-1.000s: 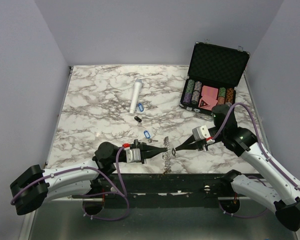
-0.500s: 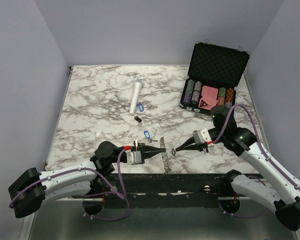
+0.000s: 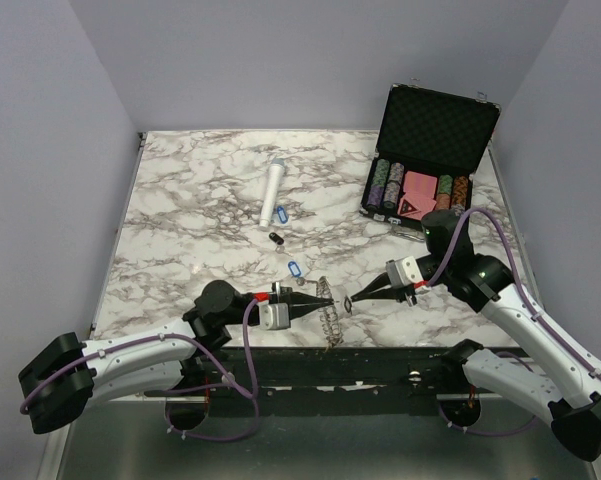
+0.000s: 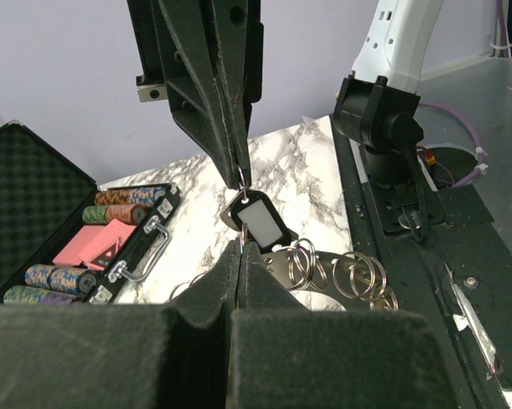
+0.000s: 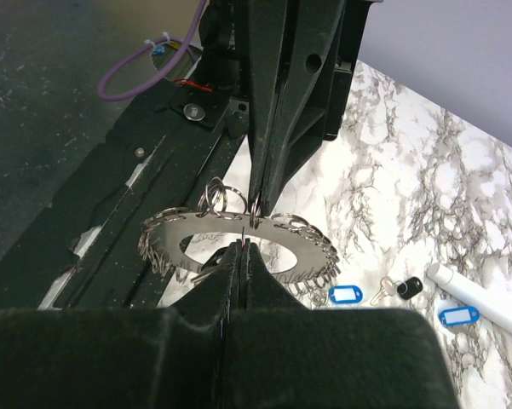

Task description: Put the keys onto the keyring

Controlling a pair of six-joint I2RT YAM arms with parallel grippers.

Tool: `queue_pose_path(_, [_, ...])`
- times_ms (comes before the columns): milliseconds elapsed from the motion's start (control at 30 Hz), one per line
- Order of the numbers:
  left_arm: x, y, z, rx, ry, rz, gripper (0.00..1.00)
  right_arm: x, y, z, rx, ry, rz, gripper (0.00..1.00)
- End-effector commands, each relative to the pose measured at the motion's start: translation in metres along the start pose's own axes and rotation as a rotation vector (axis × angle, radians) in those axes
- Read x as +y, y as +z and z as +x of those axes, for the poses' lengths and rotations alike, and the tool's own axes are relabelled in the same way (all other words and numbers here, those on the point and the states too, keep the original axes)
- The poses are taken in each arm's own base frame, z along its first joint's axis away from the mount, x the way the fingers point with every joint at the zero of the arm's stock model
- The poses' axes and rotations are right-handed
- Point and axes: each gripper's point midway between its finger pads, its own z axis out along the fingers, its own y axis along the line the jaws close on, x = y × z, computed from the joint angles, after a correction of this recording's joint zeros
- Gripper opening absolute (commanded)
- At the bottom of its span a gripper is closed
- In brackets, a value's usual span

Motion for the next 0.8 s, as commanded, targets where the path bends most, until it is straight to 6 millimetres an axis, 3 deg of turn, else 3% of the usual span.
queue_pose_path(0, [0.006, 0.0084, -0.03, -0.099, 0.05, 0.019, 0.0, -0.0027, 0.0037, -0.0003, -0.013, -0.004, 0.0, 0.0])
queue_pose_path(767, [0.0077, 0.0056, -0.0356, -0.143, 0.012, -0.016, 0.0, -0.0097, 0.0055, 0.0018, 0.013, -0.013, 0.033, 0.0])
